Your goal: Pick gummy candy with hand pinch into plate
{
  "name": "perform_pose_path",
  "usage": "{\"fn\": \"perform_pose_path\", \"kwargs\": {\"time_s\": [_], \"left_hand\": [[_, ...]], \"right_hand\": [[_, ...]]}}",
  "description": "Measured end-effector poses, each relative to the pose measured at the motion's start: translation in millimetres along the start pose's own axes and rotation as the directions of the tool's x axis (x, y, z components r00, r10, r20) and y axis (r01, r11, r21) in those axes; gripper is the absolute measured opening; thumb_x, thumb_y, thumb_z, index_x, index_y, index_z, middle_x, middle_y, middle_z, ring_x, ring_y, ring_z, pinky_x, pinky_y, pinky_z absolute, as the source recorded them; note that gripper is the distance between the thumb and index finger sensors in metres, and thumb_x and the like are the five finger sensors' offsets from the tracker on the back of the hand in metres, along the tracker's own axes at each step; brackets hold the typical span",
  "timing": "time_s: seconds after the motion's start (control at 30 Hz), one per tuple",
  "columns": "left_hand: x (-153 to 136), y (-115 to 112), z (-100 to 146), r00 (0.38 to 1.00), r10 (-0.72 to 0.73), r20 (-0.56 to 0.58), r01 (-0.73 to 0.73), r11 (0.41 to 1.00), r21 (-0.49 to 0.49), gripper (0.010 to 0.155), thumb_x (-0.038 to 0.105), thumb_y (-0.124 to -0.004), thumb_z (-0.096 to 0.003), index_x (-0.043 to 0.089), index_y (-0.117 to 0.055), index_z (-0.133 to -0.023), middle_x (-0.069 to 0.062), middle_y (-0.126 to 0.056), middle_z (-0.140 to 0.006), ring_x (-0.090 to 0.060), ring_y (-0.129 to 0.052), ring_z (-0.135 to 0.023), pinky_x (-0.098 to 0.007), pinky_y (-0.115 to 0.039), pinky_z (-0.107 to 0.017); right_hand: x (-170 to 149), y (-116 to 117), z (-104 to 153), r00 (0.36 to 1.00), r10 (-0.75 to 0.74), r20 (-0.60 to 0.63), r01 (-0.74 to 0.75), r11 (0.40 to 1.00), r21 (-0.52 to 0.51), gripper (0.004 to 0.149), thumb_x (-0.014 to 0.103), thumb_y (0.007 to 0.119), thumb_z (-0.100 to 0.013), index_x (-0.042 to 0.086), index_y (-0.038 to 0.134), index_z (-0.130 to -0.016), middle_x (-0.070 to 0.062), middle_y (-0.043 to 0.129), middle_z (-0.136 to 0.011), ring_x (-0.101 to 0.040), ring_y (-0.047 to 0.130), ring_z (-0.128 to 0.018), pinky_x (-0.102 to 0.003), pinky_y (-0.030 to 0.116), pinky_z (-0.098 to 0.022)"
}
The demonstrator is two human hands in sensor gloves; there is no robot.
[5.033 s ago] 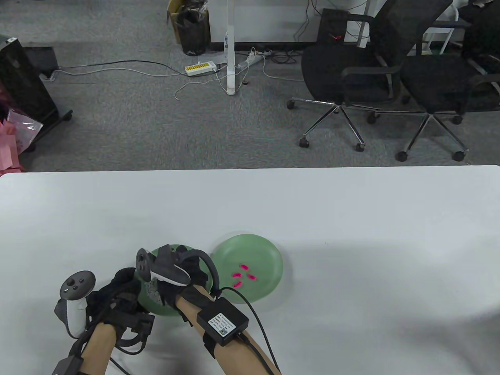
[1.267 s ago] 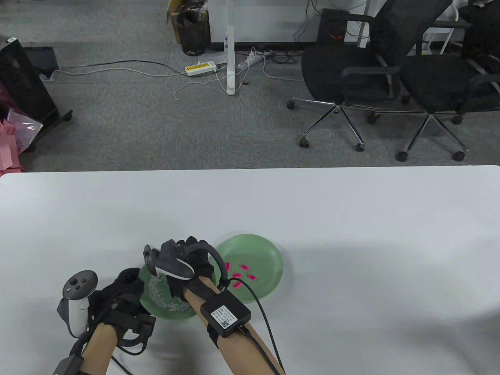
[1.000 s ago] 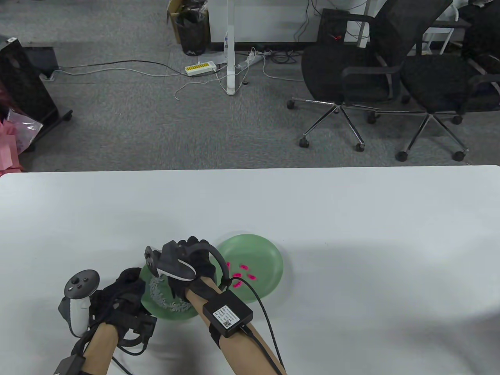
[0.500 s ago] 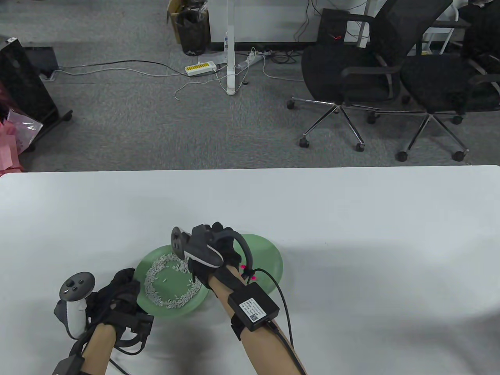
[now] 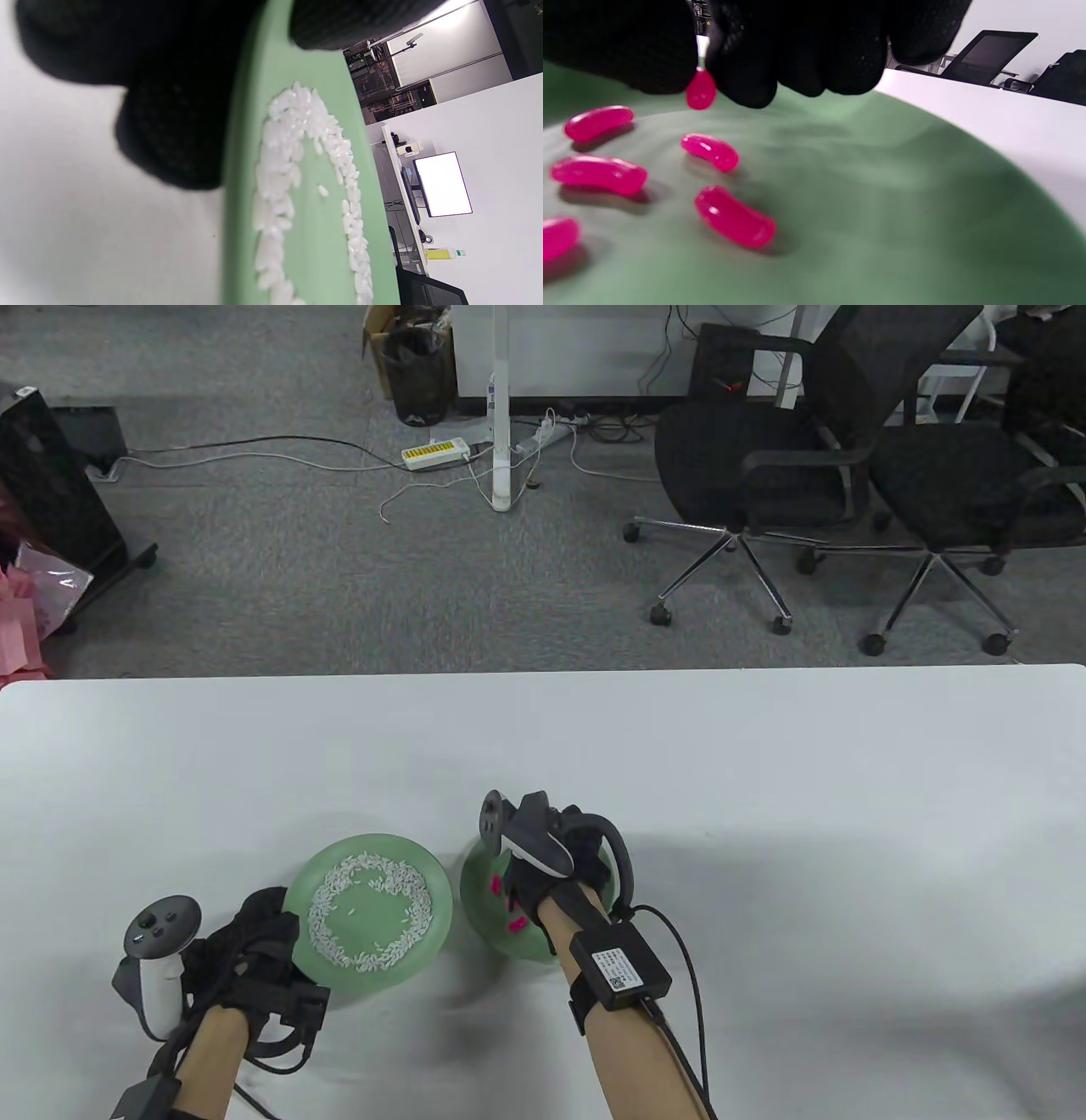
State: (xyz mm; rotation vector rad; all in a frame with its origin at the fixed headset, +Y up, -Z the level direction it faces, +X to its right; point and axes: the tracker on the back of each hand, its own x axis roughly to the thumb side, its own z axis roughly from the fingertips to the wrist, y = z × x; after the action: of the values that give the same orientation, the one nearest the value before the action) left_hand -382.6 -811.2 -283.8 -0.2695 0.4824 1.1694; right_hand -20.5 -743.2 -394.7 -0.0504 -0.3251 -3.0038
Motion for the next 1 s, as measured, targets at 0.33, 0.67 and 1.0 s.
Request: {"fn": "perform_pose_path", "kwargs": {"time_s": [0.33, 0.67, 1.0], "left_hand": [[-2, 1, -2, 1.0, 0.003, -0.007, -0.003, 1.0, 0.0, 0.057, 0.031, -0.075, -0.0438, 0.02, -0.071, -0.1, -0.005, -0.098, -0.079, -0.028, -0.112, -0.024, -0.036, -0.094, -0.019], [-8, 4, -5, 0.999, 0.023, -0.025, -0.023, 1.0, 0.011, 0.058, 0.031, -0.075, -0.0442, 0.02, -0.07, -0.1, -0.006, -0.097, -0.081, -0.029, -0.112, -0.025, -0.036, -0.094, -0.02], [-23, 10, -15, 0.993, 0.068, -0.098, -0.061, 0.996, 0.07, 0.061, 0.027, -0.074, -0.0456, 0.019, -0.064, -0.105, -0.011, -0.091, -0.087, -0.031, -0.115, -0.039, -0.038, -0.098, -0.029]], "right_hand": [[9, 5, -1, 1.0, 0.006, 0.009, -0.006, 1.0, 0.013, 0.044, 0.049, 0.087, -0.032, 0.023, 0.093, -0.068, 0.004, 0.087, -0.08, -0.028, 0.082, -0.08, -0.058, 0.062, -0.07], [-1, 1, 2, 0.999, -0.04, -0.006, 0.041, 0.999, 0.005, 0.047, 0.05, 0.086, -0.033, 0.024, 0.093, -0.072, 0.004, 0.086, -0.083, -0.028, 0.081, -0.081, -0.058, 0.062, -0.07], [-60, -20, 22, 0.989, -0.139, -0.046, 0.128, 0.975, -0.182, 0.063, 0.056, 0.078, -0.035, 0.029, 0.078, -0.092, 0.002, 0.076, -0.1, -0.029, 0.078, -0.09, -0.057, 0.062, -0.071]]}}
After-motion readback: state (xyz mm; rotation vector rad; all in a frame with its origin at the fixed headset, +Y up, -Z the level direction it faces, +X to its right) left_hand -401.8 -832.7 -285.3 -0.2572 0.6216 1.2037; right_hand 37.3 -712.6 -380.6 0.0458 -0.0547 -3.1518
